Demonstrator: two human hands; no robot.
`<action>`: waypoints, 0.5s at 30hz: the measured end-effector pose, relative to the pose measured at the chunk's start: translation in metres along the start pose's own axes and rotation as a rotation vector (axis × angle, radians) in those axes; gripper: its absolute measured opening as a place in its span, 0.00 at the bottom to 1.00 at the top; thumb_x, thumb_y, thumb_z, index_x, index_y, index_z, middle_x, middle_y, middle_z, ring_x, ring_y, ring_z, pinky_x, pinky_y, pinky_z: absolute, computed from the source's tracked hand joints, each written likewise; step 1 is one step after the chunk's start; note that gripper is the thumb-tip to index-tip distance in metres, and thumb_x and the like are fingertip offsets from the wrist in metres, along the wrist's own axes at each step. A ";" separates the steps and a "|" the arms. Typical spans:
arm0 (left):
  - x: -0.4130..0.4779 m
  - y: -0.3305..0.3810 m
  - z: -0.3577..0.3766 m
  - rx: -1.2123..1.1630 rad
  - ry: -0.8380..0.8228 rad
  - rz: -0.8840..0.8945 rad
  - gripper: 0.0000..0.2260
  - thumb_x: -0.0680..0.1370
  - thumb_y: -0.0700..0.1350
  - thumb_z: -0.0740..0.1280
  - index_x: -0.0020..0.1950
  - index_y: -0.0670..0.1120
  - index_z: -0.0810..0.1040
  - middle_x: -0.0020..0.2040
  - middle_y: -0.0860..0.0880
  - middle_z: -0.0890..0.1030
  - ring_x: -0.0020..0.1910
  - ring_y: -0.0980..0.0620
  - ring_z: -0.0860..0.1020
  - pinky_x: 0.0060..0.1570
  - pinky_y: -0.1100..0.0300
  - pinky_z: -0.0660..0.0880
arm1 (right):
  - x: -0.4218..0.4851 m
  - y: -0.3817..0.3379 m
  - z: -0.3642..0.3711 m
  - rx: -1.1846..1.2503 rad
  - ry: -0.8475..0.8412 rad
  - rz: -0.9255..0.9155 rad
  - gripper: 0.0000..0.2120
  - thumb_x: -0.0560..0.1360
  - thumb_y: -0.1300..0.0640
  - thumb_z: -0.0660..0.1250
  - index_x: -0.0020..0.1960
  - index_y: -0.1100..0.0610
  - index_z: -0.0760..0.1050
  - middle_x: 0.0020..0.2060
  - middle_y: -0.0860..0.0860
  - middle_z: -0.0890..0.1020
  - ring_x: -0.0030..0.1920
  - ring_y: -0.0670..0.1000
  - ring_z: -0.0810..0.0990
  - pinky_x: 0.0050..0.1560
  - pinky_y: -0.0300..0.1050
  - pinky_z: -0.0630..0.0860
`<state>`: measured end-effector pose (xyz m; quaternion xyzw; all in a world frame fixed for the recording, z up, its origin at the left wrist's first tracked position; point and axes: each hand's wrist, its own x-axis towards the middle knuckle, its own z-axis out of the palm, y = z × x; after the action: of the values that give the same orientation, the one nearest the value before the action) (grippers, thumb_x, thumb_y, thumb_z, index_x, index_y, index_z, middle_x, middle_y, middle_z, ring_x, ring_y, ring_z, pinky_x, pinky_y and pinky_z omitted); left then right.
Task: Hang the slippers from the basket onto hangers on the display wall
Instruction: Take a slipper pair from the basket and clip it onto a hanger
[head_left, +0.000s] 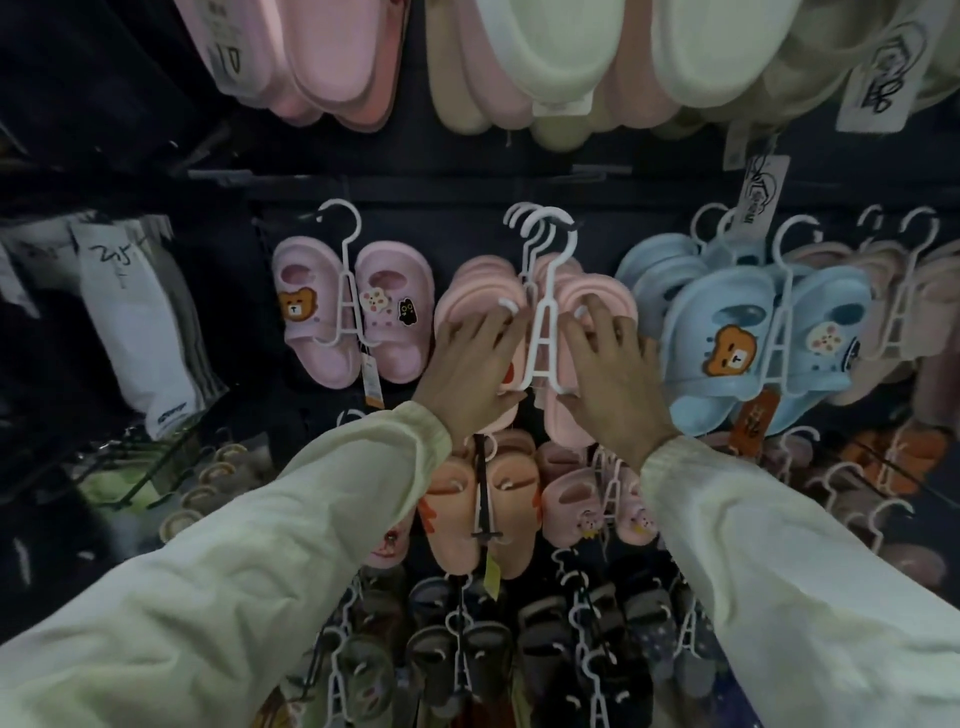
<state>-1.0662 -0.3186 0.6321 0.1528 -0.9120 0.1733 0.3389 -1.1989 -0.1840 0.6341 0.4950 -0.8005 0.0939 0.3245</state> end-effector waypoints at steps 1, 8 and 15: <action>0.002 -0.001 0.003 -0.008 -0.001 -0.006 0.41 0.66 0.54 0.78 0.75 0.44 0.67 0.65 0.43 0.74 0.55 0.39 0.75 0.51 0.45 0.72 | 0.004 -0.001 0.003 0.001 -0.001 0.007 0.42 0.64 0.50 0.79 0.72 0.55 0.62 0.73 0.59 0.65 0.63 0.65 0.71 0.54 0.62 0.73; 0.006 -0.014 0.019 -0.024 -0.039 -0.038 0.44 0.68 0.54 0.78 0.78 0.45 0.62 0.66 0.43 0.72 0.56 0.40 0.73 0.54 0.45 0.70 | 0.015 -0.004 0.017 0.000 0.017 0.025 0.42 0.65 0.46 0.79 0.73 0.54 0.63 0.72 0.59 0.65 0.62 0.64 0.72 0.55 0.60 0.72; 0.000 -0.012 0.020 -0.063 -0.010 -0.036 0.46 0.68 0.54 0.78 0.80 0.45 0.60 0.65 0.41 0.71 0.59 0.39 0.72 0.59 0.45 0.69 | 0.010 -0.005 0.016 0.040 -0.005 0.028 0.45 0.64 0.47 0.80 0.74 0.54 0.63 0.76 0.59 0.61 0.67 0.64 0.69 0.59 0.61 0.71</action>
<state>-1.0731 -0.3376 0.6205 0.1591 -0.9158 0.1374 0.3421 -1.2047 -0.2009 0.6268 0.4902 -0.8062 0.1134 0.3112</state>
